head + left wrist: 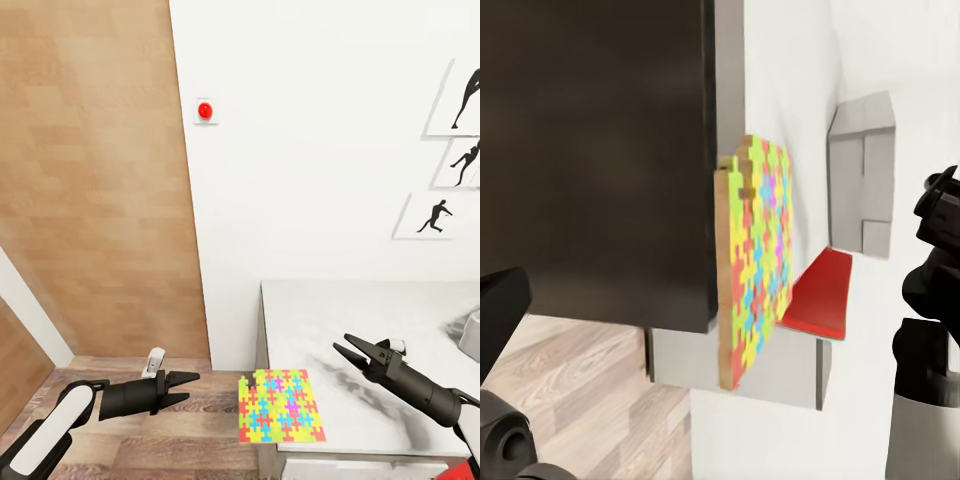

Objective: Put all the toys in the child's room - the three board games (two on the bed and one on the table), the two jigsaw puzzles on the table, and the tennis ball on the table - inside the toy box on the table in the child's room.

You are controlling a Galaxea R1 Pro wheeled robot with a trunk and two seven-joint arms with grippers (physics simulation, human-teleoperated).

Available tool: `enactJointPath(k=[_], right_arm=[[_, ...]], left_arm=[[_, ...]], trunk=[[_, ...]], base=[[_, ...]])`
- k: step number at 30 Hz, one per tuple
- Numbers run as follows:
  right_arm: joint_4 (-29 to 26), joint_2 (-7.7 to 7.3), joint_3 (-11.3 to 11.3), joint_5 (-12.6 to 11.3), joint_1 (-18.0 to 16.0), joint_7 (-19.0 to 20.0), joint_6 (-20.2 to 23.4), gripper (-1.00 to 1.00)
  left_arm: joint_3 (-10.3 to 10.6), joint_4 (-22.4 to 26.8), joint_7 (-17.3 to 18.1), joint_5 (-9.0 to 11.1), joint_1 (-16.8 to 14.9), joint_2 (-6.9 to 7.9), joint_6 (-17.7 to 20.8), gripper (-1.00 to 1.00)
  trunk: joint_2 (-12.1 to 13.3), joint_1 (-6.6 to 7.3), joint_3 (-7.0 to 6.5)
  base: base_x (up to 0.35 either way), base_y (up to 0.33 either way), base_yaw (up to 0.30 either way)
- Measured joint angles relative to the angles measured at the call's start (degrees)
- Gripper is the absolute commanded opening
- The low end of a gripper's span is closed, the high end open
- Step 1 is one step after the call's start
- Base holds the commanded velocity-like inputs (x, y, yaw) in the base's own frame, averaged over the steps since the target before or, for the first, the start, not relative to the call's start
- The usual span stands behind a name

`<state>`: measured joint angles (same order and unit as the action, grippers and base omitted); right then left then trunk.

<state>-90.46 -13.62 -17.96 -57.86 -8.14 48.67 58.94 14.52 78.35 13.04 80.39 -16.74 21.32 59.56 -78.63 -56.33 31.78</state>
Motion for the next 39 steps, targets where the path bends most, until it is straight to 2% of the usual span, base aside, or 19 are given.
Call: enactJointPath(k=[19, 39], right_arm=[[0.0, 0.0, -0.1, 0.0, 0.0, 0.0, 0.0, 1.0], [0.0, 0.04, -0.1, 0.0, 0.0, 0.0, 0.0, 1.0]], left_arm=[[0.1, 0.1, 0.0, -0.1, 0.0, 0.0, 0.0, 1.0], [0.0, -0.1, 0.0, -0.3, 0.0, 0.0, -0.1, 1.0]], trunk=[[0.0, 0.01, 0.0], [0.0, 0.02, 0.0]], base=[[-0.067, -0.129, 0.0], [0.006, -0.071, 0.0]])
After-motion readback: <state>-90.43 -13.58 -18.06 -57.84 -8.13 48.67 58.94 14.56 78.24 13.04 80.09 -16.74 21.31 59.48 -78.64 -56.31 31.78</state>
